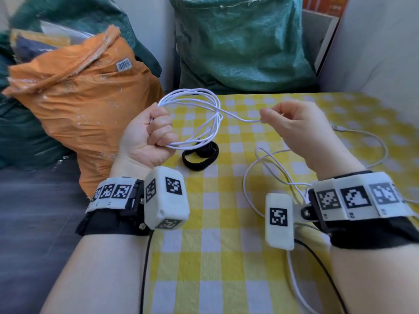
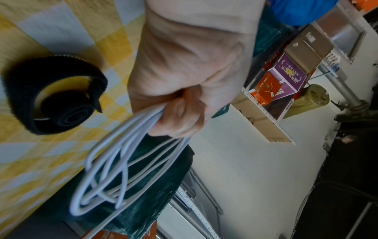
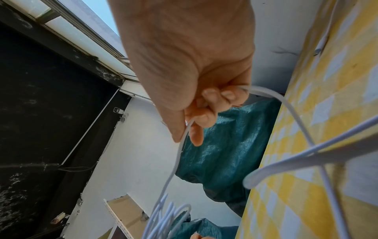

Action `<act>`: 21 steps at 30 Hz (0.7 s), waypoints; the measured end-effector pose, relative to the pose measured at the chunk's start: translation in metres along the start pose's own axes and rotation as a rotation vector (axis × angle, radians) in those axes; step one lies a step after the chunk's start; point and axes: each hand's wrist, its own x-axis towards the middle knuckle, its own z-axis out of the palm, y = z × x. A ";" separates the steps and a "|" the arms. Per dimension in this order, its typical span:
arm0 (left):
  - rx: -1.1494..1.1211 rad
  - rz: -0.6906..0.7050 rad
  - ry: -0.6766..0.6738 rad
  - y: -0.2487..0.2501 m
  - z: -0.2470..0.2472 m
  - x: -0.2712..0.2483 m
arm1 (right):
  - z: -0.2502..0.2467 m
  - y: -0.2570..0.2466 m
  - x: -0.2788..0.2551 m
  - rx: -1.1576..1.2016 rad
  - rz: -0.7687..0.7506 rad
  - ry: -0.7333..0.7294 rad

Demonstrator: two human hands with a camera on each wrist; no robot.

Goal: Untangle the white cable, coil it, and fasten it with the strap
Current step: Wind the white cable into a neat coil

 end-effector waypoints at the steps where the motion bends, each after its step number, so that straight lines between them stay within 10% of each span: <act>1: -0.035 0.023 0.016 0.002 -0.003 -0.002 | -0.001 0.001 0.000 -0.007 0.011 0.007; 10: -0.349 0.399 0.083 0.009 -0.011 -0.011 | -0.003 0.000 -0.001 -0.129 0.098 0.188; 21: 0.386 0.420 0.224 -0.024 0.031 0.009 | 0.007 -0.017 -0.011 -0.307 0.076 -0.091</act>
